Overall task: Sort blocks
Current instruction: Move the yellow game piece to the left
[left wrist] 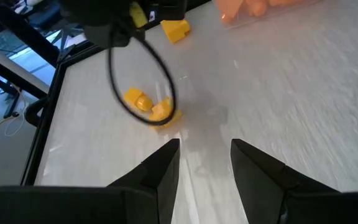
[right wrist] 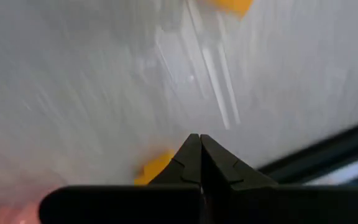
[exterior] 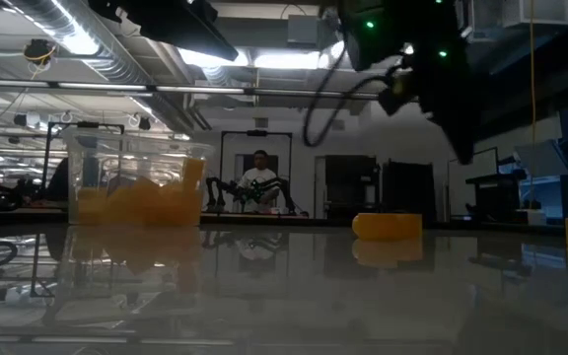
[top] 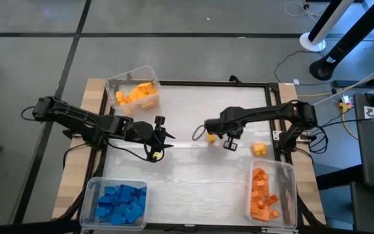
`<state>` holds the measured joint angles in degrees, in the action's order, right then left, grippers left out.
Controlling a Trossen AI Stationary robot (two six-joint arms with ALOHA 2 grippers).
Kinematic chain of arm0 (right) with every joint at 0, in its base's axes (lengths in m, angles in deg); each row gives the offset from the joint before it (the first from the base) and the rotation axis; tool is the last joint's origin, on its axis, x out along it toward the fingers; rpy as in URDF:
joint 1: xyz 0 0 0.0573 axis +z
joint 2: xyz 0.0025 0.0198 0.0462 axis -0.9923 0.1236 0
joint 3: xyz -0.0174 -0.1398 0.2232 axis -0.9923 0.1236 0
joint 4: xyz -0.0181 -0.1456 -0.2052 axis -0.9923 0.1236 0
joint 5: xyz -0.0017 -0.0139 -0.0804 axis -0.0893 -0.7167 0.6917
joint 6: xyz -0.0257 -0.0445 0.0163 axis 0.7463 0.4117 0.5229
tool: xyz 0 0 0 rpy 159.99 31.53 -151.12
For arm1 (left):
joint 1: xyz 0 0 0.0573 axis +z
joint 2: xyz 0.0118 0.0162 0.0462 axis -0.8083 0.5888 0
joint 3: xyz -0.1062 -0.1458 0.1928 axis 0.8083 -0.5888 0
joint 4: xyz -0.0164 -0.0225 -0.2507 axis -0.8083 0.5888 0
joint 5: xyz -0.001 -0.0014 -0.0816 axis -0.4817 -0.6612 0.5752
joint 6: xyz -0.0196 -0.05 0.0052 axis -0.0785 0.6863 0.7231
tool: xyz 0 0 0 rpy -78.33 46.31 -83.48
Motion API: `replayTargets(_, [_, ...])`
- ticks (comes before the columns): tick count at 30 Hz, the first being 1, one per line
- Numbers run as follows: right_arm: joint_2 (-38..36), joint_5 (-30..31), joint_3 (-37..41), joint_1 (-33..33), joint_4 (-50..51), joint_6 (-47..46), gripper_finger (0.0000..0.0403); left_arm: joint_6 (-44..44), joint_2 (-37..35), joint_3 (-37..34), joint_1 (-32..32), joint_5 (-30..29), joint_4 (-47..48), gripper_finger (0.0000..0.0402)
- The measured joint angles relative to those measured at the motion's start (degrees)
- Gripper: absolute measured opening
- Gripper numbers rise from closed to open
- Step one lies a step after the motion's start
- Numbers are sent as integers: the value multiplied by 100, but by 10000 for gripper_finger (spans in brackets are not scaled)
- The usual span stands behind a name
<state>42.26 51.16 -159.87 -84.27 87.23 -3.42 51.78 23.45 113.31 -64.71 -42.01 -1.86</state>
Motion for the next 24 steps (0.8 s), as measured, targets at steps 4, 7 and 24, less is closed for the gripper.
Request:
replayTargets(4, [-2, 1, 383, 241, 281, -391, 1, 0, 0, 0, 2, 0, 0, 134])
replayTargets(7, [-3, -112, 773, 369, 394, -787, 1, 0, 0, 0, 1, 0, 2, 134])
replayTargets(24, [-1243, -828, 2813, 987, -685, -2269, 1, -17, 0, 2, 0, 0, 127, 134])
